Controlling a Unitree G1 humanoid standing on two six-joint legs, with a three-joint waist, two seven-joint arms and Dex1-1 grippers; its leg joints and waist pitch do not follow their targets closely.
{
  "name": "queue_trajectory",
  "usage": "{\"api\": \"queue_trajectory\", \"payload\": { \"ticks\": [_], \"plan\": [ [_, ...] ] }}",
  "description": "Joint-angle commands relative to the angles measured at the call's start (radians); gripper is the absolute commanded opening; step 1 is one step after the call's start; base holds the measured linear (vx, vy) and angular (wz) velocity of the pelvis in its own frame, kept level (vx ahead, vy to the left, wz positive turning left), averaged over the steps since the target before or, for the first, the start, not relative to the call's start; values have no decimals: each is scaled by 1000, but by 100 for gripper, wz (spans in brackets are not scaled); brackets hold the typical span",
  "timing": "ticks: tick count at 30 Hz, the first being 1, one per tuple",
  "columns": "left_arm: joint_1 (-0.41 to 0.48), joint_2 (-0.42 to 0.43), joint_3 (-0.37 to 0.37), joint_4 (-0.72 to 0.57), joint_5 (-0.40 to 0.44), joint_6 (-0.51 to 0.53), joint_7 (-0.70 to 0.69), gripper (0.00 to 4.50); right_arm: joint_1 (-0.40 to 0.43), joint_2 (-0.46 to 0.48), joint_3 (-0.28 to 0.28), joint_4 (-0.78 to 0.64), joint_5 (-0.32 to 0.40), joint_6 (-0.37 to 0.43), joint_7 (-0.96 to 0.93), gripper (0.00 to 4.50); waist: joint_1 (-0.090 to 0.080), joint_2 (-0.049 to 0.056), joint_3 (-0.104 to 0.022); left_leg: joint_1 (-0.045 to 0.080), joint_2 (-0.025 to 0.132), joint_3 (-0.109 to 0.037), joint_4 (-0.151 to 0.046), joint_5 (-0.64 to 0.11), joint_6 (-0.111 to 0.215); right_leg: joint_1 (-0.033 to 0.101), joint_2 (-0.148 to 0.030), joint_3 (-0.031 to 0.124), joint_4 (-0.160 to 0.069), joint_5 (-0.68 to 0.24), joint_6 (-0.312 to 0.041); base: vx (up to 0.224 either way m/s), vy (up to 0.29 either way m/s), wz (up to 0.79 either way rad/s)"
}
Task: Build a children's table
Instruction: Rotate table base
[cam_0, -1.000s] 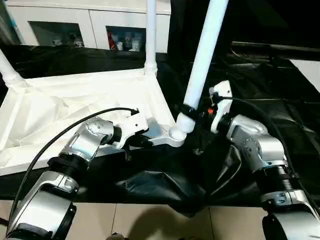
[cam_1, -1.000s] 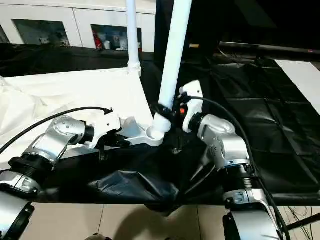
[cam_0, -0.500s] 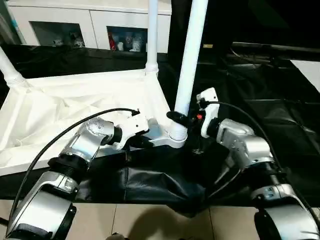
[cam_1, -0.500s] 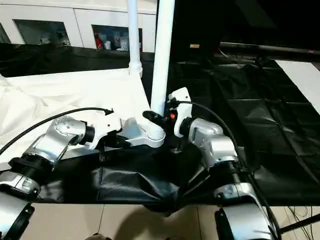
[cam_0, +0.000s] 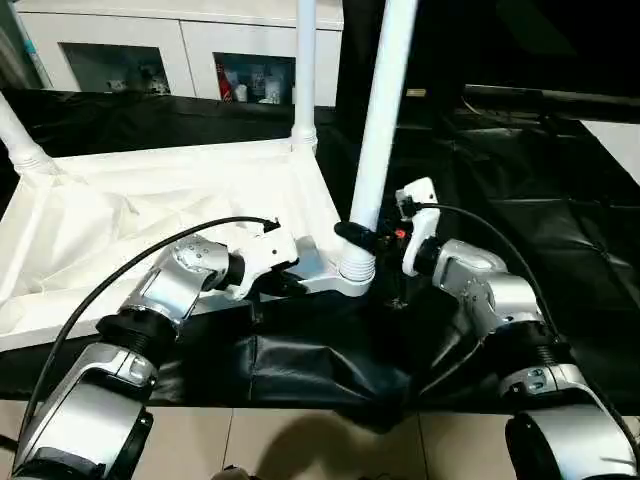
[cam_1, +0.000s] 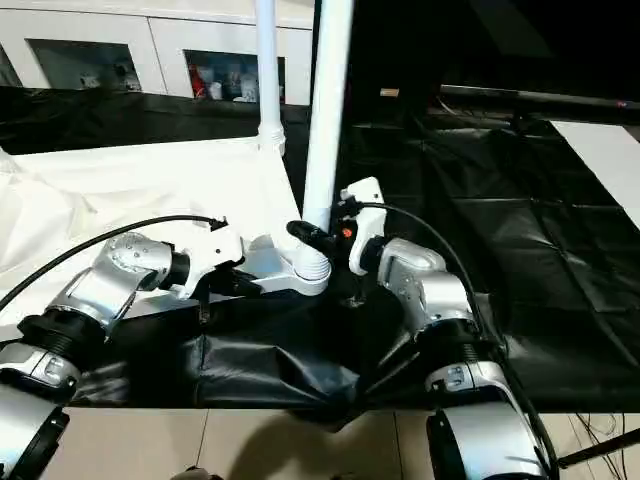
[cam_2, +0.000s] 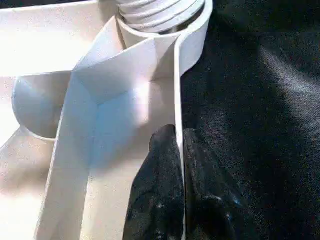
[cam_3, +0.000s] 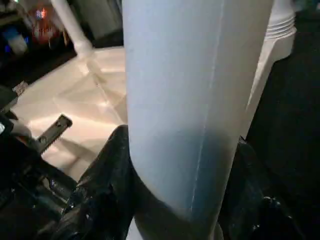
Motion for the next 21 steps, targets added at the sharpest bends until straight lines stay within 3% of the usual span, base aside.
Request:
{"api": "queue_trajectory", "payload": {
  "ticks": [1,4,9,10,12,14,21],
  "plan": [
    [3,-11,-3,2,7,-8,24,0,43,-5,-16,58,-11,-15,-23,186,0,17,-76,15,19,2,-66,-204,1,55,-66,37,-60,-100,-267,0,0,0],
    [-6,-19,9,15,4,-15,49,0,76,4,-46,57,7,-71,-20,186,1,19,-75,16,19,2,-67,-220,-1,53,-66,37,-64,-124,-262,0,0,0],
    [-12,-22,9,24,6,-20,55,0,110,11,-46,48,4,-111,-6,186,1,19,-76,14,17,1,-68,-221,6,54,-65,36,-66,-136,-256,0,0,0],
    [-16,-23,8,29,5,-21,56,0,130,15,-33,43,-9,-148,8,186,1,28,-76,15,18,1,-67,-230,4,52,-66,36,-69,-141,-255,0,0,0],
    [-18,-24,8,32,5,-22,56,0,142,16,-23,39,-19,-170,14,186,1,25,-76,14,17,1,-67,-236,5,53,-65,36,-70,-143,-252,0,0,0],
    [-27,-26,10,43,4,-28,62,0,174,14,23,10,-49,-223,46,186,0,26,-76,13,16,1,-68,-237,10,53,-65,35,-70,-149,-248,0,0,0],
    [-38,-26,10,61,7,-32,66,0,190,13,60,-17,-70,-249,84,186,-1,27,-75,13,18,-1,-71,-255,11,51,-64,35,-74,-187,-241,0,0,0]
  ]
}}
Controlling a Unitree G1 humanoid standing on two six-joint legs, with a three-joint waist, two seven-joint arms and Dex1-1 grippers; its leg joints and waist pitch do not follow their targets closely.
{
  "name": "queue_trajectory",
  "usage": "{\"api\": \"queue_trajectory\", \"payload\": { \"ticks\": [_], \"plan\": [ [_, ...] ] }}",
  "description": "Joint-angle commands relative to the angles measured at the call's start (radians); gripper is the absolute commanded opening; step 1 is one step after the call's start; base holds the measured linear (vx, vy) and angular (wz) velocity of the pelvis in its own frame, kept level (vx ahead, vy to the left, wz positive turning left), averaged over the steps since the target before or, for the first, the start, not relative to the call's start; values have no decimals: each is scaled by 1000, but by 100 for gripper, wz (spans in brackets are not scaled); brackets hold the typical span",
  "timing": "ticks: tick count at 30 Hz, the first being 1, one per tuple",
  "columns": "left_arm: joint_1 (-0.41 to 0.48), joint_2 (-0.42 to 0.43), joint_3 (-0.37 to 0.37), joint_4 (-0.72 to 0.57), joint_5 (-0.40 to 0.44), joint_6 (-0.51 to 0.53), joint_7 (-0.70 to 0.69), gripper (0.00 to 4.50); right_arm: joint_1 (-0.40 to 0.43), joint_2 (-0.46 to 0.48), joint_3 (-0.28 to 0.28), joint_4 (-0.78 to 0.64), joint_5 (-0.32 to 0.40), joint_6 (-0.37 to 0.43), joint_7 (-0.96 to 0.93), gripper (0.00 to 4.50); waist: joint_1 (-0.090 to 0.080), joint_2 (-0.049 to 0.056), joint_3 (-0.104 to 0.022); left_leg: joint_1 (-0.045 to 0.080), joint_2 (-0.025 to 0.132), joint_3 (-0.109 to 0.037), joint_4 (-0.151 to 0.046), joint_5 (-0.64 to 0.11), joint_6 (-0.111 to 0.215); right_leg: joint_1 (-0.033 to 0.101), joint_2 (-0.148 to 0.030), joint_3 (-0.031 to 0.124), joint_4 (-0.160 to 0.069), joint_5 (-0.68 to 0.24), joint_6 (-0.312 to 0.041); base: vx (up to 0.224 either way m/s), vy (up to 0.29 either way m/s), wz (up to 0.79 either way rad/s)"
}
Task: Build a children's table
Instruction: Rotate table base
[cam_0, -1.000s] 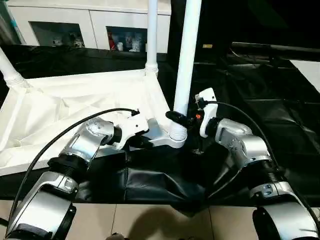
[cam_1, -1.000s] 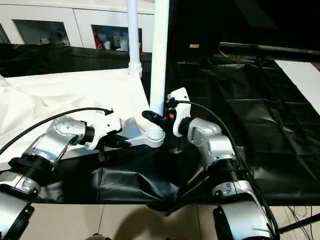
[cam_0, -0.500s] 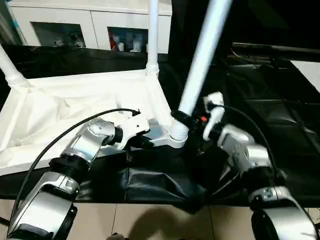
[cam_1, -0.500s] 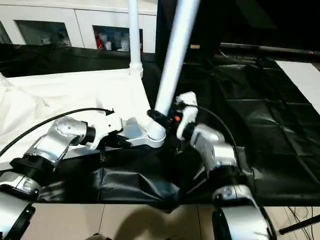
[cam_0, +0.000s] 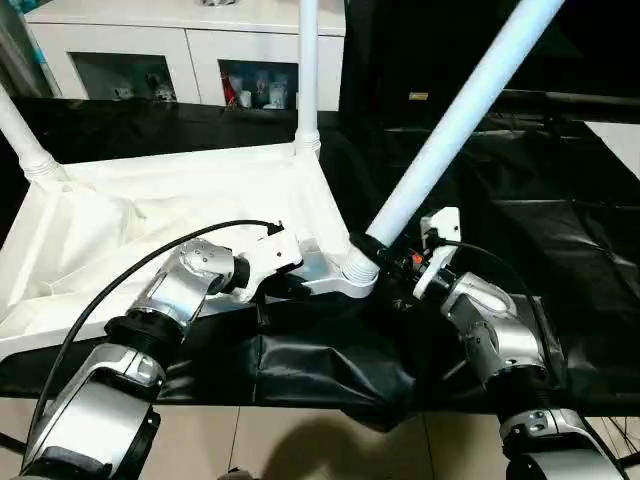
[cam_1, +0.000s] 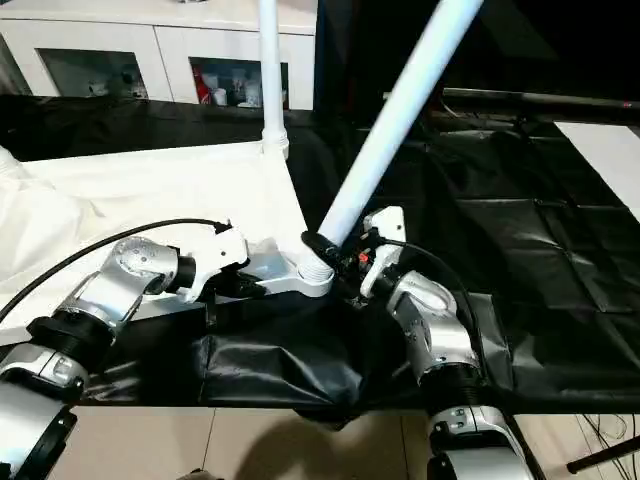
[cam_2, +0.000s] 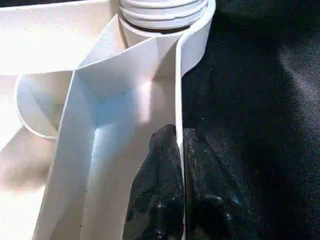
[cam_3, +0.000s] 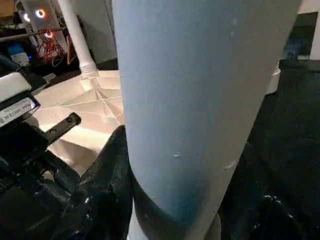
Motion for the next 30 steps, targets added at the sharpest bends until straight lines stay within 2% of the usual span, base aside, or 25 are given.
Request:
{"api": "queue_trajectory", "payload": {
  "ticks": [1,2,3,4,7,9,10,15,16,17,19,24,30],
  "plan": [
    [-29,-1,9,10,9,-7,39,0,37,-6,58,39,-46,28,39,186,-3,10,-66,13,18,-1,-72,-258,12,50,-64,36,-73,-194,-239,0,0,0],
    [-28,-1,7,11,10,-9,36,0,32,-9,63,49,-52,29,43,186,-4,6,-66,12,17,-1,-72,-255,14,50,-63,35,-73,-198,-237,0,0,0],
    [-26,2,4,8,11,-12,27,0,26,-12,73,57,-59,35,54,186,-3,7,-65,12,17,-1,-72,-254,15,50,-64,35,-74,-201,-236,0,0,0],
    [-26,4,1,9,12,-17,22,0,23,-15,80,64,-64,34,62,186,-5,3,-65,11,17,-1,-72,-257,16,50,-64,35,-74,-215,-233,0,0,0],
    [-18,13,-4,1,12,-25,5,0,5,-32,125,81,-86,82,116,186,-7,5,-64,11,17,-1,-72,-258,17,49,-64,36,-76,-235,-227,0,0,0],
    [-16,16,-5,-2,13,-26,2,0,0,-38,138,86,-95,97,134,186,-8,-4,-65,9,17,-1,-72,-244,24,51,-64,35,-75,-227,-227,0,0,0],
    [-15,16,-6,-4,13,-26,1,0,-2,-41,142,88,-99,103,141,186,-7,-2,-65,9,18,0,-71,-234,26,49,-66,36,-74,-218,-228,0,0,0],
    [1,34,-10,-21,12,-34,-20,0,-58,-63,175,142,-131,131,200,185,-8,-9,-63,10,19,2,-71,-237,27,47,-66,36,-75,-237,-226,0,0,0],
    [2,35,-10,-23,12,-34,-21,0,-62,-65,177,146,-133,132,206,185,-7,-7,-64,11,20,0,-72,-237,26,47,-67,36,-74,-240,-226,0,0,0],
    [6,38,-11,-29,12,-34,-24,0,-77,-70,185,160,-138,144,224,185,-8,-11,-64,10,20,1,-72,-239,26,47,-67,36,-74,-243,-226,0,0,0],
    [9,40,-11,-32,11,-37,-27,0,-93,-75,192,176,-143,148,245,185,-8,-10,-64,10,21,1,-72,-236,28,45,-66,36,-74,-234,-230,0,0,0],
    [25,41,-17,-56,5,-39,-48,0,-146,-85,215,230,-173,157,290,185,-9,-18,-65,12,23,2,-74,-257,21,44,-67,36,-75,-250,-227,0,0,0],
    [38,54,-22,-81,0,-39,-78,0,-190,-84,242,284,-200,160,331,185,-12,-20,-65,12,25,0,-76,-272,15,41,-66,35,-75,-269,-222,0,0,0]
  ]
}}
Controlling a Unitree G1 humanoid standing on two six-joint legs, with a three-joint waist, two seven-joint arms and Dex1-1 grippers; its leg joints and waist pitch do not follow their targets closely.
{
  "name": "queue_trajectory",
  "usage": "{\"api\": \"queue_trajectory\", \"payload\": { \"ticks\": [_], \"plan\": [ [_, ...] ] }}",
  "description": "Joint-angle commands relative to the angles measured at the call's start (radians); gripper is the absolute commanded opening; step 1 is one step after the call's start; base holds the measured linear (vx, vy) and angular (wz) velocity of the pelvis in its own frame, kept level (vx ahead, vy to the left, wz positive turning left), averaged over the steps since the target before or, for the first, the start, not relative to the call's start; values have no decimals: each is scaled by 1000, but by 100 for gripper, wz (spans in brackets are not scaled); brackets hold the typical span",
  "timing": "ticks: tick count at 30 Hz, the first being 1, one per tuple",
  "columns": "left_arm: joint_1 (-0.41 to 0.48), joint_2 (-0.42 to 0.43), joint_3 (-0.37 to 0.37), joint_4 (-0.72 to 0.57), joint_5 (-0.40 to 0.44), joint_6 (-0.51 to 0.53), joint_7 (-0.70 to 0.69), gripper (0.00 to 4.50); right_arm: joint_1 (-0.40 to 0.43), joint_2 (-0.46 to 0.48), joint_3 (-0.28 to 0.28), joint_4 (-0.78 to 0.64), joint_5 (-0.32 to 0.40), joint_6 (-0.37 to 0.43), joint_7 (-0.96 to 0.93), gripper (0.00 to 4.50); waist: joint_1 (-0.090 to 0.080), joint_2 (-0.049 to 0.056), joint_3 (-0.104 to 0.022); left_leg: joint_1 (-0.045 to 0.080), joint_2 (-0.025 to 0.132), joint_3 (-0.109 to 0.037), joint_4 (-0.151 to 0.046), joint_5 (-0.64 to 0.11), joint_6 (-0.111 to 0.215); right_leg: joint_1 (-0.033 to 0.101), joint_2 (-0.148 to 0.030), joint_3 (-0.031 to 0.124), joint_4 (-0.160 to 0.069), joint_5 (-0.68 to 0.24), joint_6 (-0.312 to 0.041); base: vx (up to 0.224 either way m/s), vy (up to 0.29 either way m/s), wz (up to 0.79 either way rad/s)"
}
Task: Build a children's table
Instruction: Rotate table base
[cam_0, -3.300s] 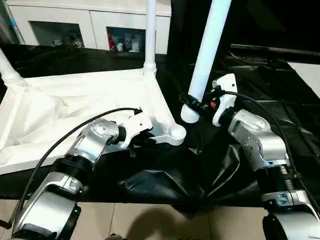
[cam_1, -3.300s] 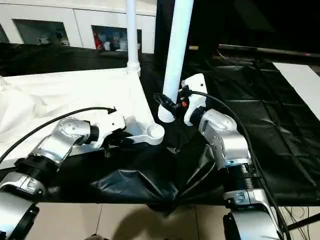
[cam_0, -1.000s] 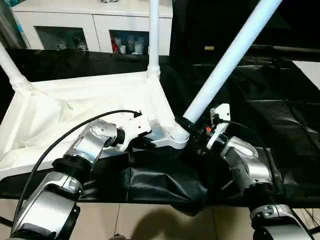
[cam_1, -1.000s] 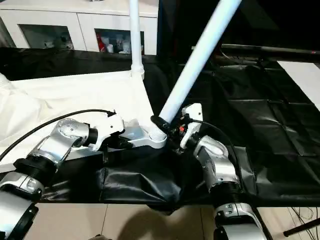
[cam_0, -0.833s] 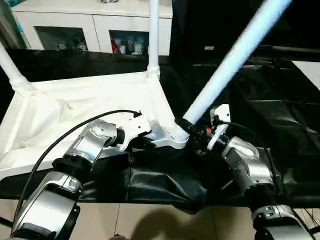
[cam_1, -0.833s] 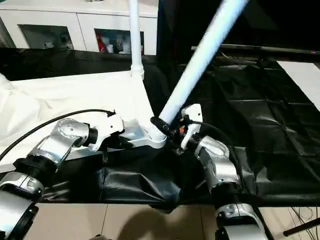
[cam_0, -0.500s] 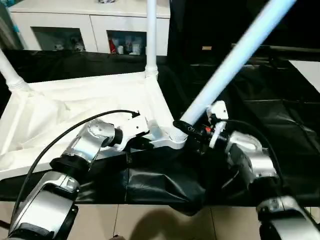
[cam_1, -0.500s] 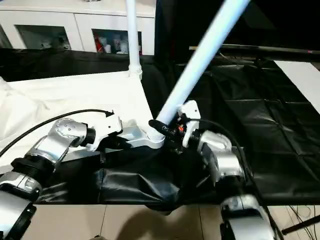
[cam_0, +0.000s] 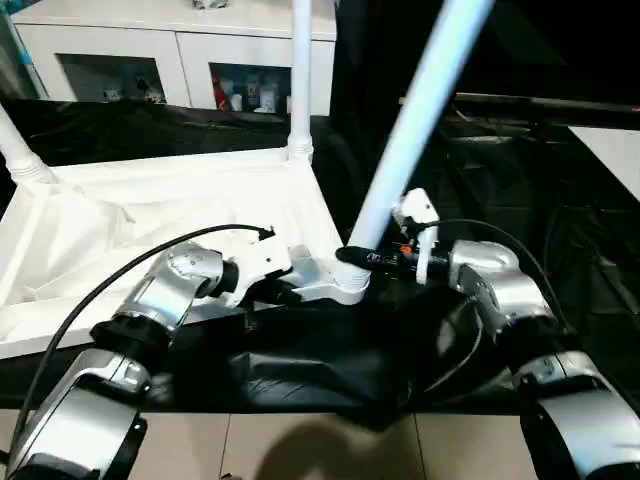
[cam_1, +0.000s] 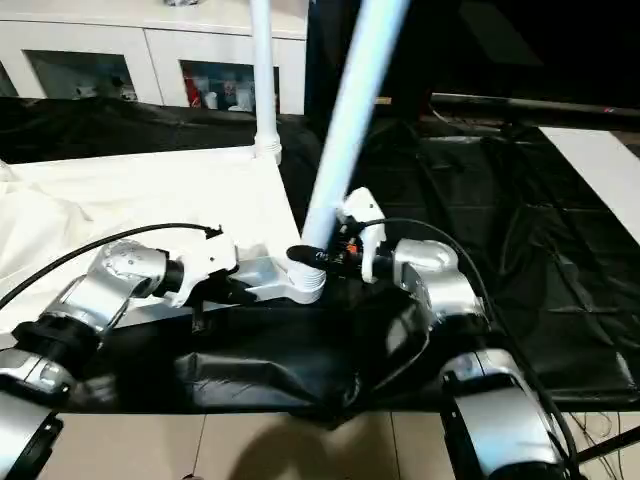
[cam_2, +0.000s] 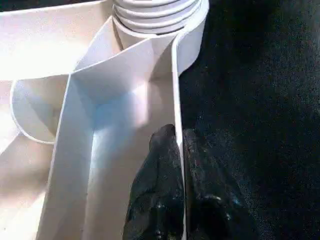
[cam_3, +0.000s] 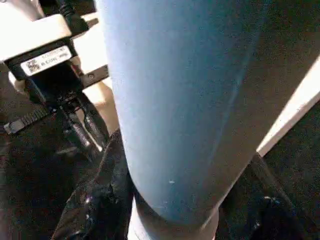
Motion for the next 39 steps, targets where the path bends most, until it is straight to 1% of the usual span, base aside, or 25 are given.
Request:
{"api": "queue_trajectory", "payload": {
  "ticks": [1,3,7,11,15,18,20,21,23,25,30,34,36,38,39],
  "plan": [
    [-2,0,-19,-32,3,-21,-13,0,47,15,98,84,-74,68,63,185,1,2,-51,10,23,0,-72,-275,15,41,-67,35,-74,-271,-224,0,0,0],
    [0,3,-21,-40,1,-23,-24,0,43,11,112,89,-78,73,93,185,2,1,-51,11,24,0,-73,-276,15,41,-68,36,-76,-276,-220,0,0,0],
    [11,8,-22,-62,-14,-30,-60,0,49,0,139,92,-97,71,177,185,5,2,-48,11,25,1,-74,-285,15,39,-67,36,-75,-265,-224,0,0,0],
    [21,10,-23,-82,-26,-33,-82,0,60,-6,151,92,-98,61,216,185,7,2,-47,13,28,0,-77,-313,10,37,-68,37,-78,-296,-219,0,0,0],
    [41,4,-15,-128,-78,-39,-145,0,85,-9,143,79,-83,50,251,185,8,1,-43,15,28,-2,-80,-346,4,33,-70,38,-84,-354,-204,0,0,0],
    [48,10,-17,-147,-98,-51,-194,0,109,-15,144,56,-76,40,282,185,9,-1,-41,18,28,-3,-82,-363,5,31,-68,38,-88,-391,-190,0,0,0],
    [50,12,-18,-151,-103,-59,-208,0,116,-18,147,49,-76,38,289,185,9,-1,-42,18,28,-4,-84,-362,3,31,-67,38,-87,-388,-190,0,0,0],
    [54,16,-23,-163,-112,-66,-235,0,133,-24,158,31,-80,28,305,185,10,-2,-42,19,28,-3,-84,-368,2,30,-69,39,-90,-395,-189,0,0,0],
    [56,20,-27,-171,-111,-75,-249,0,150,-26,163,14,-83,13,312,185,12,-1,-41,18,29,-3,-86,-365,3,31,-69,40,-90,-388,-186,0,0,0],
    [55,22,-27,-172,-115,-89,-262,0,163,-26,161,1,-83,-2,313,185,12,-4,-43,23,28,-3,-86,-372,2,29,-69,40,-91,-398,-185,0,0,0],
    [54,22,-17,-176,-131,-111,-290,0,198,-25,152,-23,-75,-18,326,185,15,-3,-44,20,29,-3,-89,-357,1,32,-67,40,-89,-373,-185,0,0,0],
    [52,27,-18,-178,-136,-113,-306,0,207,-26,155,-24,-80,-29,331,185,15,-2,-44,20,29,-2,-90,-363,0,32,-67,40,-88,-354,-196,0,0,0],
    [52,32,-18,-177,-134,-116,-312,0,209,-23,154,-25,-84,-33,329,185,15,1,-43,19,29,-3,-91,-368,-2,32,-67,39,-88,-365,-193,0,0,0],
    [51,35,-20,-171,-118,-113,-295,0,208,-20,151,-23,-88,-39,324,185,13,-1,-43,20,30,-4,-91,-372,-4,31,-67,39,-89,-371,-190,0,0,0],
    [49,36,-23,-163,-107,-118,-282,0,206,-18,147,-19,-88,-45,314,185,14,0,-42,20,30,-4,-92,-373,-4,31,-68,39,-90,-375,-190,0,0,0]
  ]
}}
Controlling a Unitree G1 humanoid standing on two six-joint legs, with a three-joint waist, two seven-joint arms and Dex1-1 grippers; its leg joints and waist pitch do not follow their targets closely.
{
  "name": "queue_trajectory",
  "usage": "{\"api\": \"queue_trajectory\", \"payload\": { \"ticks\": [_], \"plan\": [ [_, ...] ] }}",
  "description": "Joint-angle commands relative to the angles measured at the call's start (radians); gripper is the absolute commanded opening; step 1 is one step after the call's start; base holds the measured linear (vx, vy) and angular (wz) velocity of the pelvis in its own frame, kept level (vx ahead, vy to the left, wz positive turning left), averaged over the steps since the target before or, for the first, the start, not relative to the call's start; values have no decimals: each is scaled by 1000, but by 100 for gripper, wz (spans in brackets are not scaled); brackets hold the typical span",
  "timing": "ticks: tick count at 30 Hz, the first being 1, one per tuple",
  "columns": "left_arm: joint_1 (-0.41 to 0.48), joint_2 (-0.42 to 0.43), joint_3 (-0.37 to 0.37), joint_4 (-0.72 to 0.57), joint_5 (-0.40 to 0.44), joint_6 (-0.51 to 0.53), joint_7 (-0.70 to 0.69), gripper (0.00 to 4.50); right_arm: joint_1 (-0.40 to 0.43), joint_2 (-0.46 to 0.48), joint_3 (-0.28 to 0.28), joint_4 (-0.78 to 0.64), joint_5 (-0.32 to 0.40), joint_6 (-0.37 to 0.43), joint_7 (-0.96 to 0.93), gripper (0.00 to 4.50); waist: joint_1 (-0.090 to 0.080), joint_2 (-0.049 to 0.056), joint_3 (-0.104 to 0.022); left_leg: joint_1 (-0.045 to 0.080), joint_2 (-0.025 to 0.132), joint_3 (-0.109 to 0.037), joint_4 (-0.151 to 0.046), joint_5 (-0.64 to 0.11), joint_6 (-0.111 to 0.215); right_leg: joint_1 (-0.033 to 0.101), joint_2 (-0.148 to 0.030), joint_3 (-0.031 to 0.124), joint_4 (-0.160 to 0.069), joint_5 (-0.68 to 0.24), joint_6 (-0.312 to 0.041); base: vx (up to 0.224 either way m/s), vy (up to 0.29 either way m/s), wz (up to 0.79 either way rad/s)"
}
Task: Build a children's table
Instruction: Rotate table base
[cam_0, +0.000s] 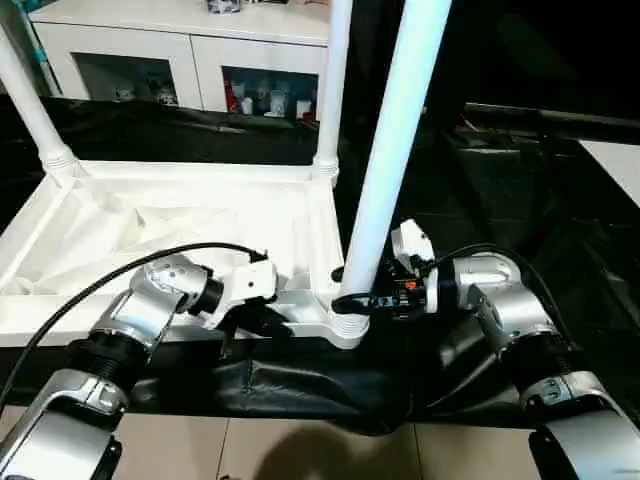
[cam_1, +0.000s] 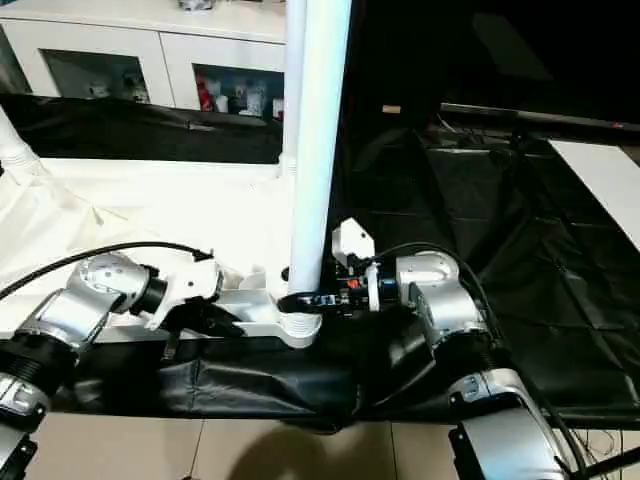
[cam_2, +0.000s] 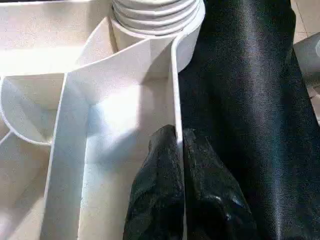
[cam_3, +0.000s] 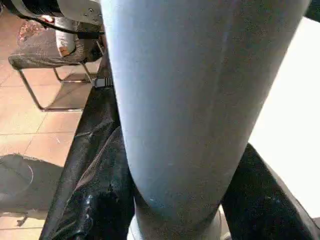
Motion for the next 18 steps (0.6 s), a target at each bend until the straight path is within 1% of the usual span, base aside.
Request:
{"api": "queue_trajectory", "payload": {
  "ticks": [1,2,3,4,5,6,7,8,9,10,11,12,13,14,15,16,17,18],
  "plan": [
    [-32,-27,-8,-57,-45,-74,-36,0,89,14,96,101,-98,33,-2,185,-3,15,-32,10,30,-4,-78,-373,-1,25,-68,40,-91,-367,-191,0,0,0],
    [-35,-29,-5,-46,-33,-72,-13,0,86,18,90,110,-102,28,-29,185,-2,13,-32,10,30,-5,-78,-375,-1,25,-68,40,-92,-379,-187,0,0,0],
    [-43,-32,1,-24,-11,-63,30,0,76,29,74,143,-116,1,-109,185,-3,13,-31,11,30,-5,-78,-379,-3,22,-70,41,-94,-393,-183,0,0,0],
    [-47,-35,5,-12,-1,-50,56,0,67,36,63,168,-125,-8,-164,185,-7,11,-28,13,28,-7,-79,-395,-11,17,-71,41,-96,-429,-176,0,0,0],
    [-51,-37,7,-4,5,-42,69,0,60,40,57,184,-130,-14,-199,185,-10,11,-26,15,25,-8,-79,-406,-15,17,-71,40,-100,-461,-168,0,0,0],
    [-55,-40,11,8,12,-39,92,0,51,44,48,205,-136,-23,-249,185,-13,11,-24,18,24,-13,-80,-432,-19,14,-73,38,-108,-540,-143,0,0,0],
    [-55,-40,11,8,12,-39,92,0,51,44,48,205,-136,-23,-249,185,-15,11,-22,19,24,-14,-78,-444,-21,10,-75,38,-112,-577,-130,0,0,0],
    [-62,-46,18,22,19,-20,121,0,39,51,34,230,-139,-24,-309,185,-19,10,-21,22,23,-18,-78,-464,-24,7,-77,35,-120,-641,-105,0,0,0],
    [-68,-54,25,38,24,-3,155,0,26,60,16,255,-138,-24,-376,185,-22,9,-20,22,21,-19,-77,-469,-27,4,-75,34,-123,-667,-95,-60,0,-4],
    [-78,-67,38,60,29,25,205,0,12,72,-10,285,-132,-15,-456,185,-28,11,-18,26,19,-24,-76,-497,-34,0,-76,27,-129,-714,-76,-70,13,-8],
    [-81,-72,42,65,28,39,218,0,8,76,-17,292,-129,-11,-479,185,-39,12,-18,26,18,-30,-78,-523,-39,2,-77,18,-136,-737,-63,-70,13,-8],
    [-85,-79,48,72,26,58,236,0,3,81,-27,303,-126,-6,-510,185,-46,15,-20,19,21,-37,-85,-534,-42,14,-78,9,-136,-716,-62,-66,32,-15],
    [-93,-100,65,82,18,113,279,0,-8,95,-50,335,-119,14,-600,185,-49,19,-22,15,22,-40,-88,-542,-42,20,-79,5,-134,-694,-66,-60,57,-23],
    [-95,-108,70,85,16,134,294,0,-13,100,-57,348,-117,21,-636,185,-56,24,-21,11,27,-46,-98,-568,-45,27,-77,-6,-132,-640,-81,-60,57,-23],
    [-98,-118,74,82,16,167,315,0,-18,106,-63,363,-117,31,-681,185,-59,26,-18,11,26,-49,-99,-591,-44,28,-75,-13,-136,-630,-82,-61,65,-23],
    [-104,-136,81,77,17,228,353,0,-27,113,-68,384,-123,39,-754,185,-65,33,-17,22,27,-51,-101,-643,-47,26,-75,-21,-140,-611,-91,-59,53,-12],
    [-106,-142,85,77,17,245,366,0,-29,115,-70,390,-125,40,-773,185,-73,36,-11,41,26,-51,-98,-700,-42,15,-71,-36,-155,-611,-93,-59,53,-12],
    [-115,-162,93,81,25,290,417,0,-40,123,-72,415,-126,36,-837,185,-83,41,-4,60,23,-49,-94,-756,-33,10,-65,-72,-178,-629,-73,-63,45,-3]
  ]
}}
